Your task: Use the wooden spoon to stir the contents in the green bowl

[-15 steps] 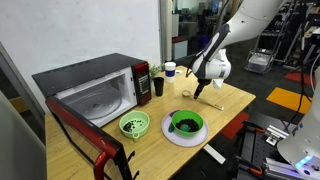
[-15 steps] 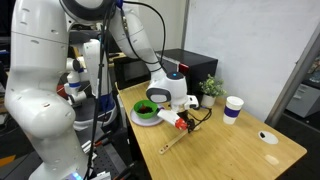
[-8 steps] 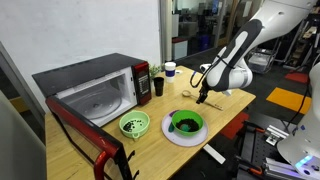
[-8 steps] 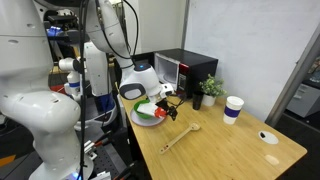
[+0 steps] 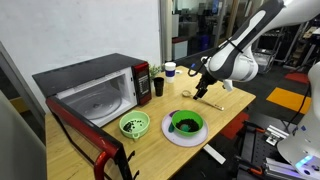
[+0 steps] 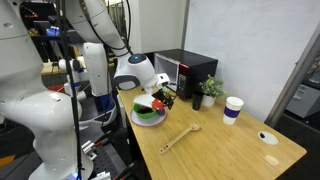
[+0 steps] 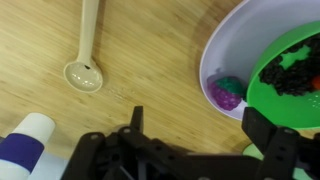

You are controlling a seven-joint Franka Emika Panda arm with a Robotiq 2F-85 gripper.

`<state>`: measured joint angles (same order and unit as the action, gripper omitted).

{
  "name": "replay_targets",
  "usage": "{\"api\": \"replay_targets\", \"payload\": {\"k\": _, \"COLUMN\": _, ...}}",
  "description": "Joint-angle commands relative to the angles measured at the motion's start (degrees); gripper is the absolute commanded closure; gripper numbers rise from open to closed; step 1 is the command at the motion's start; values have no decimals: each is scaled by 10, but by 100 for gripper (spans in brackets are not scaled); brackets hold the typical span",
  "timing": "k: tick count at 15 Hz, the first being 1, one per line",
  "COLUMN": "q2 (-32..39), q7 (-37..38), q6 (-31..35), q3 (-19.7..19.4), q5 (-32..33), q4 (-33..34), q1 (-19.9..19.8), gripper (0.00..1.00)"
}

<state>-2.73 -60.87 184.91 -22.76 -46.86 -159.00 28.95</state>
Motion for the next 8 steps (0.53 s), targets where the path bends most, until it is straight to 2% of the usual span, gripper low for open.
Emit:
{"api": "replay_targets", "payload": {"k": 1, "q2": -2, "q7": -9, "q6": -58, "q3": 27, "q5": -16, "q4": 0, "q1": -14, "gripper": 0}}
{"api": "replay_targets", "payload": {"k": 6, "q2": 8, "q7": 72, "q6": -64, "q3": 52, "q5": 24, "q4": -1, "q1": -14, "gripper": 0}}
{"api": "replay_targets", "payload": {"k": 7, "q2": 3, "q7": 47, "q6": -60, "q3": 38, "q5": 12, "q4": -1, "q1": -1, "gripper": 0}}
{"api": "replay_targets", "payload": {"k": 8, "q2": 3, "q7": 54, "q6": -60, "q3": 40, "q5": 13, "q4": -1, "q1": 0, "gripper": 0}}
